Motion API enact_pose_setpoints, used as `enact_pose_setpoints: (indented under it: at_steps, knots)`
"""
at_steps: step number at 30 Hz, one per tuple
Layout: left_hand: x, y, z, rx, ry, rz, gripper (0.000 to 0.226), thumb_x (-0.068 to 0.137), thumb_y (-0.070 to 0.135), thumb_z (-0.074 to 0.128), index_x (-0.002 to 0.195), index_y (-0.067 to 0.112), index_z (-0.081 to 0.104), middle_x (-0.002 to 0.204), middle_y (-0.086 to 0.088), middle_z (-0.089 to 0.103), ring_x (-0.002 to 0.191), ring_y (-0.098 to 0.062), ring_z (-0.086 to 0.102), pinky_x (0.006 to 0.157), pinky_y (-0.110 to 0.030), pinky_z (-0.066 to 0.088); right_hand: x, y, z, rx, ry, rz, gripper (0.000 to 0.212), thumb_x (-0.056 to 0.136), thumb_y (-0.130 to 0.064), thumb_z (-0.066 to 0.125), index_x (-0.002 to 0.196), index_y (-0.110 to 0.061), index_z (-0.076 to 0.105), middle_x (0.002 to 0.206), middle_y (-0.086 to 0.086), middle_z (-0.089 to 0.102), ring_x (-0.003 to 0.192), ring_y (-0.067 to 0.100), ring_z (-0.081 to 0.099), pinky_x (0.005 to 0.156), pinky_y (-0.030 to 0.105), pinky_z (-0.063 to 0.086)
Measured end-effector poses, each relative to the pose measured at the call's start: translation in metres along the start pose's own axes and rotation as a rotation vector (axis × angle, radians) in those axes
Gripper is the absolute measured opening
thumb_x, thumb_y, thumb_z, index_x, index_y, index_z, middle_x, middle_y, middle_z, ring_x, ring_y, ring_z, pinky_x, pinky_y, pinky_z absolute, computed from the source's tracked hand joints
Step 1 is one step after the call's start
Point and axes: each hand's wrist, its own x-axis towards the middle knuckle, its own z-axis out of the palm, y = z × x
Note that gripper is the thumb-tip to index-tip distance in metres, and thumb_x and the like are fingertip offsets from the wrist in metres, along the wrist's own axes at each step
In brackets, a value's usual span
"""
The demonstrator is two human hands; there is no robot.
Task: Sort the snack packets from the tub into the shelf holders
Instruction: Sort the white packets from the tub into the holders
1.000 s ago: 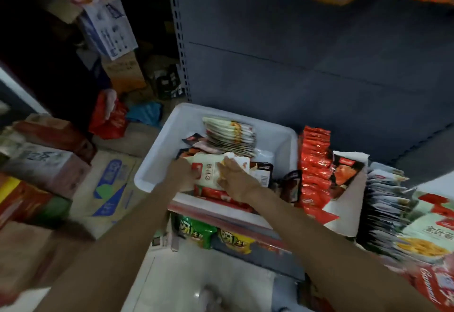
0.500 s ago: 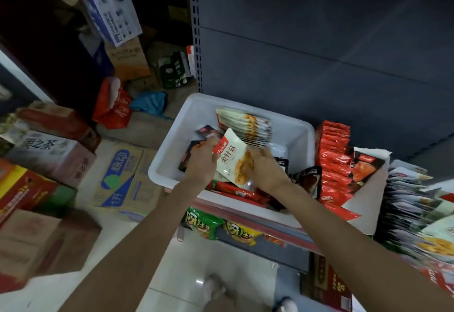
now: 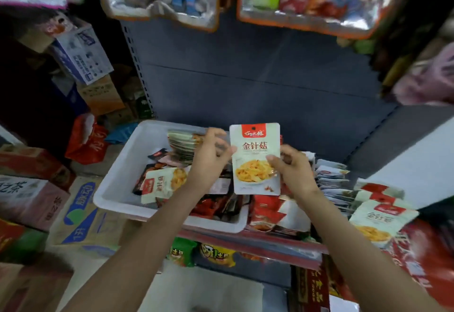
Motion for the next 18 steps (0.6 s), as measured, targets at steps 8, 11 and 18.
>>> enact_pose_setpoints:
  at_steps: [8, 11, 18]
  knots:
    - [-0.006, 0.07, 0.151, 0.163, -0.262, 0.223, 0.01, 0.087, 0.003, 0.058, 0.096, 0.004, 0.062, 0.097, -0.01, 0.061, 0.088, -0.02, 0.06, 0.08, -0.025, 0.045, -0.034, 0.027, -0.167, 0.177, 0.422, -0.054, 0.005, 0.092, -0.007, 0.056, 0.087, -0.006, 0.058, 0.087, 0.019, 0.067, 0.076, 0.02, 0.06, 0.069, 0.035, 0.047]
    - [-0.017, 0.088, 0.202, 0.303, -0.437, 0.367, 0.022, 0.089, 0.011, 0.057, 0.11, 0.005, 0.063, 0.114, -0.011, 0.058, 0.109, -0.026, 0.052, 0.09, -0.026, 0.035, -0.042, 0.033, -0.212, 0.15, 0.48, -0.106, 0.017, 0.093, -0.006, 0.054, 0.085, -0.02, 0.06, 0.084, 0.001, 0.067, 0.075, 0.01, 0.065, 0.067, 0.03, 0.051]
    - [-0.032, 0.103, 0.248, 0.643, -0.636, 0.429, 0.045, 0.088, 0.043, 0.058, 0.129, 0.025, 0.051, 0.137, 0.01, 0.044, 0.13, -0.013, 0.031, 0.102, -0.033, 0.024, -0.048, 0.055, -0.259, 0.201, 0.432, -0.121, 0.016, 0.094, -0.005, 0.051, 0.092, -0.018, 0.061, 0.096, -0.002, 0.07, 0.091, 0.014, 0.067, 0.081, 0.031, 0.055]
